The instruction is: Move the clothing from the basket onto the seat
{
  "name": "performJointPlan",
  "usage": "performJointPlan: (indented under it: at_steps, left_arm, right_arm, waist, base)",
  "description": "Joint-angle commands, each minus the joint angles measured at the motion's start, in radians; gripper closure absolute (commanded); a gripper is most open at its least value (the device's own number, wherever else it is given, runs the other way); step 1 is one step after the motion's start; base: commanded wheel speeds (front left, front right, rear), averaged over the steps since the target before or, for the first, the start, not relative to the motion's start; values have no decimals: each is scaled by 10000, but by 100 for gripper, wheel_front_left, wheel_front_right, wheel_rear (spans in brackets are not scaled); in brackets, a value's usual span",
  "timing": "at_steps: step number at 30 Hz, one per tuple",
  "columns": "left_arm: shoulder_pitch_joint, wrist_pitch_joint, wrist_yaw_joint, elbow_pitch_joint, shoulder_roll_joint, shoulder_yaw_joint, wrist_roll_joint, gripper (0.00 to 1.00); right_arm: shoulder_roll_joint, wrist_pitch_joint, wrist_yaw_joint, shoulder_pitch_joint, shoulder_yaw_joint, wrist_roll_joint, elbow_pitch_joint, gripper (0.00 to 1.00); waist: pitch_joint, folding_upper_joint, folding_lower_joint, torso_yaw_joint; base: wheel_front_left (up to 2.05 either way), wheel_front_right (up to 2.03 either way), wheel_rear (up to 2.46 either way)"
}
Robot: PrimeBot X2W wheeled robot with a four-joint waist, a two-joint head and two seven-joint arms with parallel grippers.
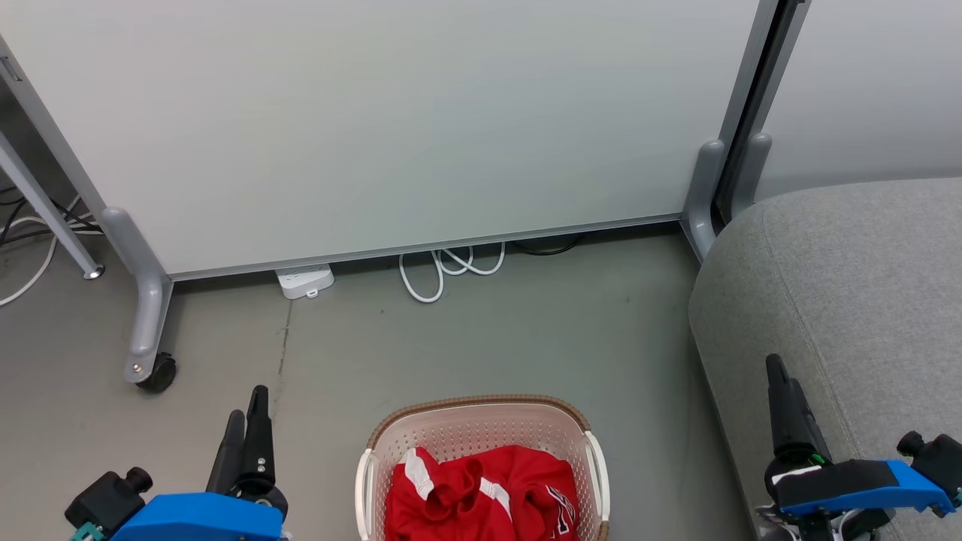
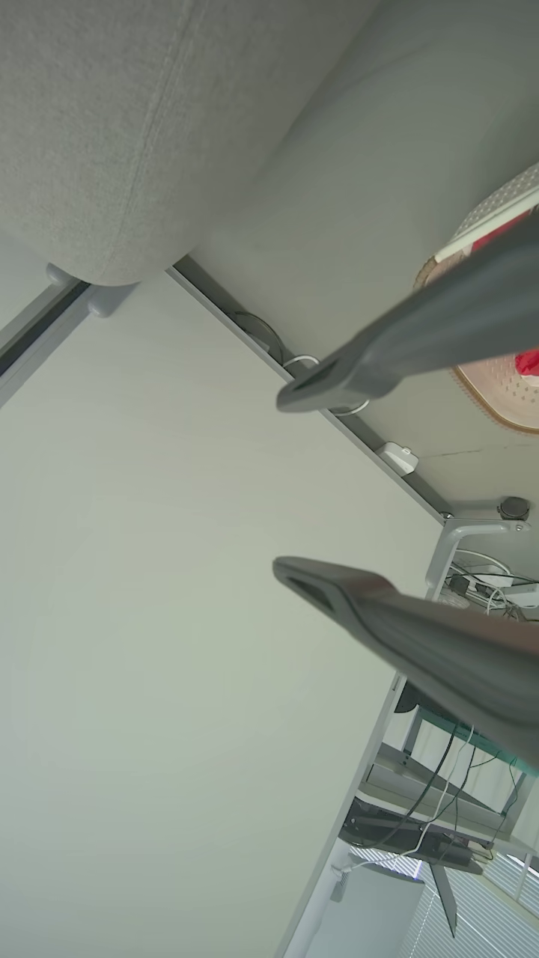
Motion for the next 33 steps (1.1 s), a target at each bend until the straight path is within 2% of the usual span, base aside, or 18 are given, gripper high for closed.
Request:
performJointPlan:
  at_steps: [1, 14, 33]
  left_arm:
    - [-241, -117, 0, -107, 92, -82, 489, 0]
    - [-322, -532, -22, -2, 104, -465, 2457, 0]
    - [-361, -1031, 141, -23, 115, -880, 4425, 0]
  right_arm:
    - [-48, -69, 18, -35, 48, -467, -241, 0]
    - [-58, -292, 20, 139, 134, -2113, -505, 0]
    - [-70, -650, 21, 270, 110, -3980, -659, 0]
  waist:
    - [-3, 0, 0, -4]
    - [-25, 0, 0, -13]
    - [-48, 0, 0, -3]
  base:
    - [0, 0, 0]
    - [0, 0, 0]
    - [0, 0, 0]
